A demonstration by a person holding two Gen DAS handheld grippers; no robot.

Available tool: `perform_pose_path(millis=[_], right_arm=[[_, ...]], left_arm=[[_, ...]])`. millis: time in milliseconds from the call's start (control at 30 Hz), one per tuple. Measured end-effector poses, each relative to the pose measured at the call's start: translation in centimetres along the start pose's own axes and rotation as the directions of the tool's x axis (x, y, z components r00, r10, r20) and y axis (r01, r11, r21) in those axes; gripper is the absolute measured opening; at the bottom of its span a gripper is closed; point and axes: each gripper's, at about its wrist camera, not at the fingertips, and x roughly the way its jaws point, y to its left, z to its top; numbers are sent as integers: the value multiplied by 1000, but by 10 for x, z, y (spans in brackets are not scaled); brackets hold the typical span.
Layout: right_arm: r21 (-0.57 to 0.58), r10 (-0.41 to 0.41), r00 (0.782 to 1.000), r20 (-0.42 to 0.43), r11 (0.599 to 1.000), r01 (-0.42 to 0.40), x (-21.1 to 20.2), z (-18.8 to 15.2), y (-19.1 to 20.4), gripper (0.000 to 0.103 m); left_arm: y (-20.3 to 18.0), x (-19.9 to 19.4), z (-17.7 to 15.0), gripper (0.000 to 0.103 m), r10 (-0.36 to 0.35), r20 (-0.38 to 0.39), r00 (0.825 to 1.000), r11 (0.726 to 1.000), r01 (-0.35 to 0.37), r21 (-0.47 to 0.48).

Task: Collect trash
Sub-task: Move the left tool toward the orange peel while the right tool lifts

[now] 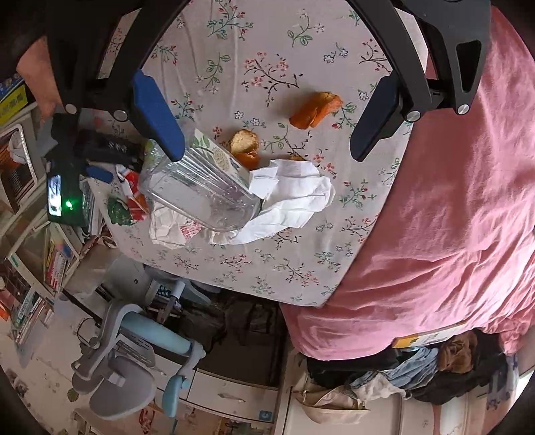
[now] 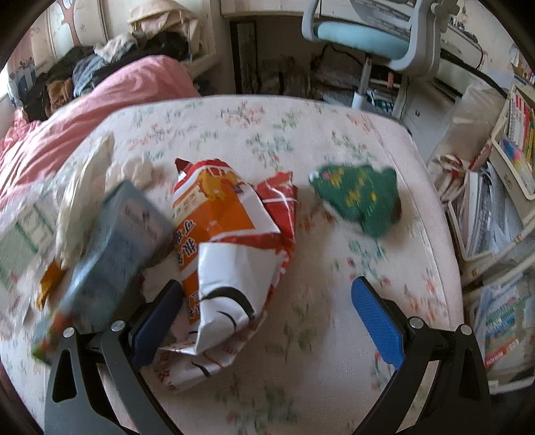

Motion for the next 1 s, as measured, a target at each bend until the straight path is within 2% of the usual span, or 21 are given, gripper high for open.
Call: perform_pose_path(millis=[133,233,300,367,433,500,633,700,767,833,900,933,1000], right_arm=[[-29,20,1000,-23,999,-21,-15,-24,0,96],[-18,31,996,-87,999,-32,-23,-33,1,96],[-12,76,988,-135,997,-78,-27,-35,2,96],[24,154,978,-140,988,-152,-33,-35,0,96],[85,248,963,-108,967,-240,-41,-33,-6,96],[109,309,950,-51,947,-302,-52,-27,-10,96],[102,362,931,38,926,-364,-65,-18,-6,96],[94,414,907,75,903,-420,-70,-13,-1,96],[74,433,898,81,896,-438,-73,-11,3,96],[30,412,907,83,909,-416,-76,-8,9,96],[-5,350,933,87,936,-351,-78,-6,14,96],[-12,322,943,86,947,-322,-77,-7,13,96],[5,319,944,80,947,-320,-74,-7,8,95]], left_arm=[[10,-1,-1,96,5,1,1000,1000,-5,-9],[16,-2,-3,96,8,4,1000,1000,-7,-19],[21,-1,-4,96,18,8,1000,1000,-18,-19],[27,-1,-5,96,28,14,1000,999,-28,-18],[34,1,-5,96,39,11,999,999,-38,-28],[43,4,-5,96,42,4,999,998,-41,-56],[53,13,-3,96,31,-15,999,994,-32,-103],[55,16,-1,96,23,-20,1000,992,-25,-121],[57,20,1,96,18,-31,999,990,-22,-139],[62,27,1,96,23,-58,998,985,-33,-171],[65,32,0,96,31,-80,996,983,-45,-178],[65,34,0,94,38,-89,995,984,-53,-168],[63,38,-2,89,62,-111,992,990,-75,-117]])
